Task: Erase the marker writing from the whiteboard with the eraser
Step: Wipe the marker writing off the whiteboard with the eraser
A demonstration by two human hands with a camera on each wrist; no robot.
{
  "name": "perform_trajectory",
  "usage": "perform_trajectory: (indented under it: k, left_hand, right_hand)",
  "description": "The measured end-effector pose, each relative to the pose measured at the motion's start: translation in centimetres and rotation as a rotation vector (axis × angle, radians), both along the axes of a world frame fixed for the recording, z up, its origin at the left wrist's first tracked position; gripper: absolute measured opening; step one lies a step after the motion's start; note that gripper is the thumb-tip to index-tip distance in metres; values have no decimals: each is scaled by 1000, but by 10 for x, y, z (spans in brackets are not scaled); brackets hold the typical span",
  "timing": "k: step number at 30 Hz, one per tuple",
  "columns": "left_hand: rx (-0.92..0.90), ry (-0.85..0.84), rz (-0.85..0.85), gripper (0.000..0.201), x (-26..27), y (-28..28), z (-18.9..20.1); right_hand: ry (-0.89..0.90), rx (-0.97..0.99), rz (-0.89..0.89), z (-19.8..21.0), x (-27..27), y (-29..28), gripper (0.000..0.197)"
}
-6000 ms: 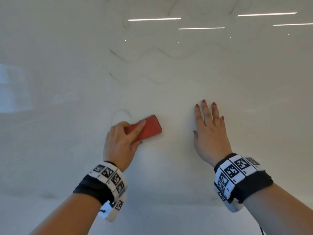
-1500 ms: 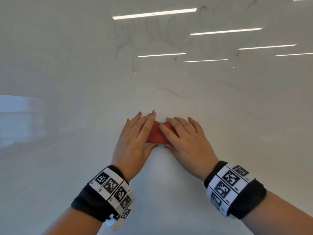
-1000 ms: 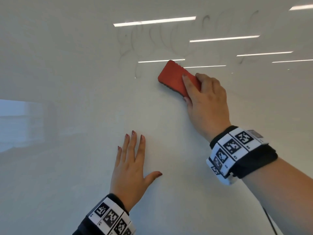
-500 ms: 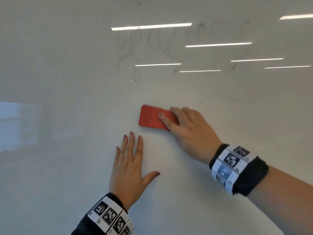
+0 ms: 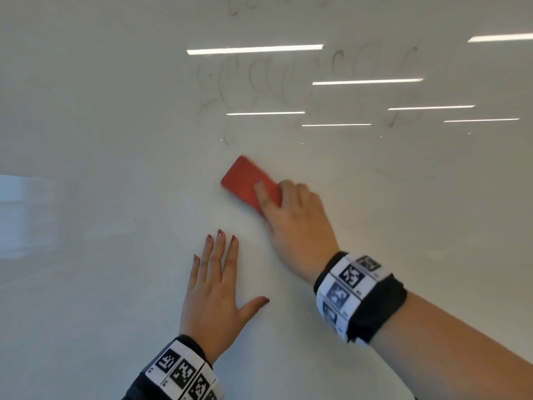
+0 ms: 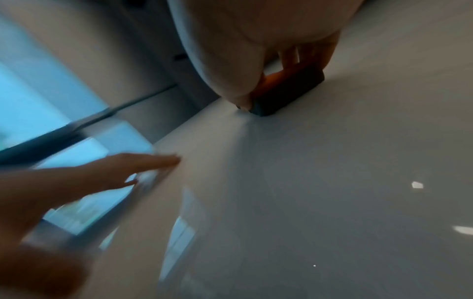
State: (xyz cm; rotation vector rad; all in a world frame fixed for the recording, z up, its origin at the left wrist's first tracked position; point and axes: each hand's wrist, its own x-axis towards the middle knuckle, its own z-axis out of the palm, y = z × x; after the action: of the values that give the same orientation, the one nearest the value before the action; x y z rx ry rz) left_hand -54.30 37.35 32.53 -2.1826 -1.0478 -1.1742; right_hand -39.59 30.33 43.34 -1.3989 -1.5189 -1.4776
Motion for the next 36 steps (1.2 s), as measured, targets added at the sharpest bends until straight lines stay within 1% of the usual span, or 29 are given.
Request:
perform_trajectory:
  k: [2,4,6,8,12,15,17,18,20,22,26,29,31,33,34,36]
  left_hand:
    - [-5,-5,1,103,0,0,-1]
    - [-3,-12,-3,103,0,0,-1]
    - [4,-17,-5,104,0,-1,0]
    - [19,-13,3,106,0,-3,3]
    - [54,35,15,107,5,-5,20]
    - [86,15,-8,103,15,-11,44]
    - [107,-17,-37,101,24,-17,60]
    - [114,-32,-52,101,28,-19,67]
    - [126,-54,-78,101,39,-25,77]
    - [132,-63,-100,100,49,-28,81]
    - [104,-51,-94,103,70,-32,75]
    - [85,-53,-71,107,74,-30,70]
    - [83,-67,-74,107,76,-29,69]
    - [79,-77,-74,107,77,-31,69]
    - [76,-81,-70,107,77,-31,70]
    - [66,-88,-60,108,77,-32,69]
  right_hand:
    - [-144,-80,16,-15,7,-1,57]
    - [-250,-109,16,-15,23,-8,57]
    - [-267,-99,-4,-3,41,-17,57]
    - [-191,-60,-24,13,60,-24,56]
    - [89,67,-96,40,91,-45,53]
    - [280,128,-134,39,94,-49,57]
    - [345,146,-110,30,88,-46,58]
    - [350,141,-98,24,86,-44,59]
    - [302,123,-83,10,87,-44,59]
    - [216,104,-70,-3,94,-46,58]
    - [26,30,-47,-27,111,-56,52]
    - [-129,-60,-13,-41,128,-62,53]
    - [-251,-108,2,-41,141,-69,54]
    - [-329,-141,9,-29,153,-74,54]
    - [-326,-137,7,-20,156,-75,54]
    - [-235,-72,-6,5,165,-79,52]
